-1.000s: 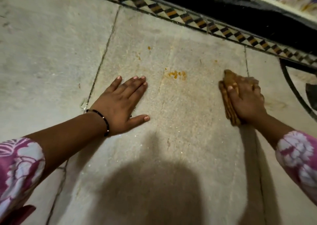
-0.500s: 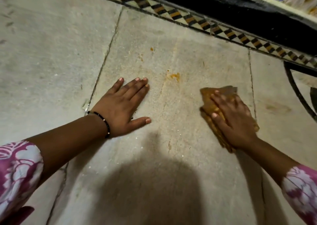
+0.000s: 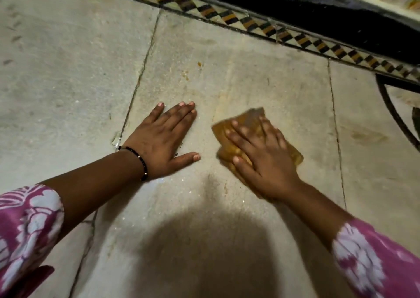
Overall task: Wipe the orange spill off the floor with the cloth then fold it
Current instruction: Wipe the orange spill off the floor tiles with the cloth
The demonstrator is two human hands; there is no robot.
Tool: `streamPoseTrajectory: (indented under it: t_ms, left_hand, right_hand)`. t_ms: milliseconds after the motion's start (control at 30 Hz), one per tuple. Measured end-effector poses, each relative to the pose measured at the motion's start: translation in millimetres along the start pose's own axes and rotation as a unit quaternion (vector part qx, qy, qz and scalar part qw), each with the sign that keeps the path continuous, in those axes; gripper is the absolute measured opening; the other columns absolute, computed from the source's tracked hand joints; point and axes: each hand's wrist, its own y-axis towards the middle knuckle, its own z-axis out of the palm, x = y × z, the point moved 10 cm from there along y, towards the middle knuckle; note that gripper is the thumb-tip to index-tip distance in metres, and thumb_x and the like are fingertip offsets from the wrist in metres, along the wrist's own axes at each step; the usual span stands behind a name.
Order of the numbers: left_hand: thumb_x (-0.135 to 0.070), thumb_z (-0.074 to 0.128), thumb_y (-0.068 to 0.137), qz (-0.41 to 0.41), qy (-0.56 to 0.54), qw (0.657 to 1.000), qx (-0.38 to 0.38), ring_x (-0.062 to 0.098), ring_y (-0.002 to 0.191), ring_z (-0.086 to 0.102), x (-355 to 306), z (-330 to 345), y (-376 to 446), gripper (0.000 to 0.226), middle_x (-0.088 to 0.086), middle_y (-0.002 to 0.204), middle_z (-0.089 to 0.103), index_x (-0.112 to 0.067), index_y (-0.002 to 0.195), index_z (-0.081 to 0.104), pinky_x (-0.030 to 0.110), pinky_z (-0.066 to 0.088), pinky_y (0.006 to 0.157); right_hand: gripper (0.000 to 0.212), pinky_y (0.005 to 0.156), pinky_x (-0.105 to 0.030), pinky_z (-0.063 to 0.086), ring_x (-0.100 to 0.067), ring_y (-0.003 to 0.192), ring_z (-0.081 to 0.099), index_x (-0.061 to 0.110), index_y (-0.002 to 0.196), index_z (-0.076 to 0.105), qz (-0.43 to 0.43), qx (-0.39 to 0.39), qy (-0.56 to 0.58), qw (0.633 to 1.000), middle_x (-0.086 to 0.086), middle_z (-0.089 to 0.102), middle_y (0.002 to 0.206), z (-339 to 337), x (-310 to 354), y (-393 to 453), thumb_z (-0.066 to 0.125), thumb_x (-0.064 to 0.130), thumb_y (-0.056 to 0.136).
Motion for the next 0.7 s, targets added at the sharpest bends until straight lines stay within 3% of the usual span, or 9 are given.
streamPoseTrajectory:
  t_ms: [133,233,333,467,567,633,700]
  left_hand:
    - [-0.075,0.016,0.083,-0.002,-0.014,1.000,-0.004,0.020,0.146,0.011,0.4,-0.5,-0.6,0.092,0.006,0.158,0.013,-0.012,0.150,0.014,0.045,0.005,0.118]
    - [-0.075,0.016,0.083,-0.002,-0.014,1.000,-0.005,0.019,0.146,0.010,-0.1,-0.8,-0.9,0.092,0.005,0.159,0.012,-0.013,0.151,0.012,0.044,0.004,0.118]
    - [-0.075,0.016,0.083,-0.002,-0.006,1.000,-0.003,0.019,0.146,0.010,-0.9,-1.4,-0.8,0.092,0.005,0.159,0.012,-0.013,0.150,0.014,0.043,0.003,0.118]
    - [-0.075,0.014,0.083,-0.001,-0.003,1.000,0.003,0.019,0.145,0.012,-1.9,-0.1,-0.6,0.092,0.005,0.158,0.014,-0.012,0.150,0.016,0.045,0.005,0.118]
    - [-0.074,0.014,0.084,-0.001,-0.003,1.000,0.005,0.020,0.145,0.013,-2.3,0.5,-1.6,0.091,0.006,0.158,0.015,-0.011,0.150,0.016,0.044,0.005,0.118]
    - [-0.075,0.013,0.084,-0.002,-0.003,1.000,0.005,0.020,0.145,0.013,-2.0,0.3,-1.2,0.091,0.006,0.158,0.014,-0.011,0.150,0.016,0.043,0.003,0.117]
    - [-0.075,0.012,0.084,0.000,-0.007,1.000,0.002,0.019,0.145,0.011,-2.4,0.2,-1.5,0.092,0.005,0.158,0.012,-0.012,0.150,0.014,0.042,0.002,0.118]
  right_hand:
    - [0.060,0.111,-0.055,0.016,-0.037,0.141,0.017,0.047,0.145,0.018,0.106,0.019,0.012,0.994,0.019,0.013,0.155,4.2,-80.6,-67.2,0.016,0.066,0.089]
    - [0.063,0.112,-0.056,0.013,-0.036,0.142,0.013,0.049,0.144,0.020,0.221,-0.019,0.033,0.975,0.016,0.017,0.156,-6.2,-127.4,-42.2,0.010,0.072,0.087]
    - [0.055,0.113,-0.055,0.008,-0.036,0.142,0.005,0.045,0.146,0.022,0.306,-0.050,0.060,0.949,0.014,0.015,0.157,-14.3,-131.0,10.5,0.019,0.062,0.094]
    - [0.053,0.112,-0.057,0.006,-0.039,0.142,0.003,0.040,0.145,0.026,0.206,-0.018,0.053,0.977,0.010,0.018,0.157,-7.9,-56.5,58.9,0.024,0.056,0.095]
    - [0.058,0.112,-0.056,0.006,-0.037,0.142,0.005,0.044,0.146,0.022,0.093,-0.008,0.025,0.995,0.016,0.016,0.157,0.5,-0.6,27.2,0.019,0.060,0.090]
    - [0.059,0.111,-0.054,0.010,-0.034,0.143,0.008,0.046,0.144,0.024,0.066,-0.006,0.017,0.998,0.018,0.017,0.156,4.8,-2.0,-17.4,0.018,0.062,0.088]
    - [0.057,0.110,-0.054,0.016,-0.035,0.141,0.016,0.047,0.144,0.025,0.100,0.004,0.013,0.995,0.017,0.020,0.155,6.5,-34.8,-59.6,0.020,0.063,0.089]
